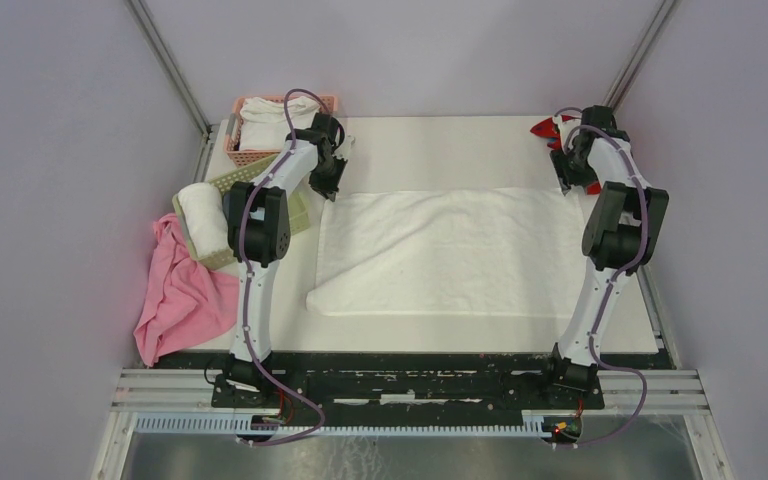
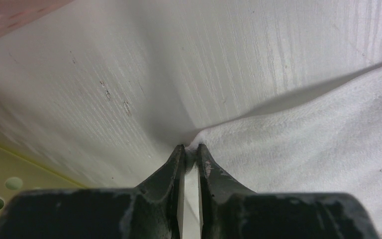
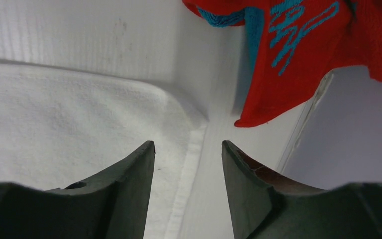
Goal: Roll the towels
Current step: Fold the towel at the center of the board.
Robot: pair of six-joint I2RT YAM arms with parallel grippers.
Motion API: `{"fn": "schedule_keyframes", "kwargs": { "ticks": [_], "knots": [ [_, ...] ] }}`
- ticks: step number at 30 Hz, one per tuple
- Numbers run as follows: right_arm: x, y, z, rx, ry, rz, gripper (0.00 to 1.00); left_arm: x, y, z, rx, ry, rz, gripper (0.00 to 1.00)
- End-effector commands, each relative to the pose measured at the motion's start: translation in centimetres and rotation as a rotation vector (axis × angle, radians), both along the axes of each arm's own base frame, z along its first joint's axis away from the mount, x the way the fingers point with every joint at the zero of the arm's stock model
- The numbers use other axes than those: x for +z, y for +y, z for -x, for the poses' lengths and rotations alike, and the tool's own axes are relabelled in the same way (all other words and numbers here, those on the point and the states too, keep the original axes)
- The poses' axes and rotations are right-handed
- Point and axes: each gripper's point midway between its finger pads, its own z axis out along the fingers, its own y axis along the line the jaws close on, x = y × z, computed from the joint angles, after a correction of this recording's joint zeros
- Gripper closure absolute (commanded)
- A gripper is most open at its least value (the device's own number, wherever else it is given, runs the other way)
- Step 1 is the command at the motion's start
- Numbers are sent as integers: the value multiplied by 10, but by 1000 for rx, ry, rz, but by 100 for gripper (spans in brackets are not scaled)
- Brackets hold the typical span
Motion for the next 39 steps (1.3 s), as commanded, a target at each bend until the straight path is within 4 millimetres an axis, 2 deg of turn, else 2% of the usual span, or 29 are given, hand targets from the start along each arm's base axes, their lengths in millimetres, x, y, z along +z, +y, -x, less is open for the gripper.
{"fn": "schedule_keyframes", "kwargs": {
  "ticks": [1,5,21,22,25,27,30,35,39],
  "knots": [
    [17,-22,-18,97,-2,149,43,-30,10,15,-44,69,-59,97],
    [9,-28,-20,115,22,182,53,-30,8,14,-47,69,-55,97],
    [-29,-19,-20,210,112,180,61,-33,10,18,-47,77,-59,97],
    [-30,-19,-20,210,113,183,63,-33,10,17,-48,76,-60,97],
    [-29,-27,-22,185,118,223,81,-30,10,15,-46,66,-64,97],
    [-20,-33,-25,165,102,257,89,-22,12,9,-39,36,-72,97],
    [9,-44,-31,112,42,321,99,3,10,-8,-22,-56,-70,97],
    [82,-61,-42,21,-117,409,99,54,6,-43,3,-227,-45,97],
    [118,-68,-46,-4,-191,434,100,87,6,-66,22,-332,-42,97]
  ]
}}
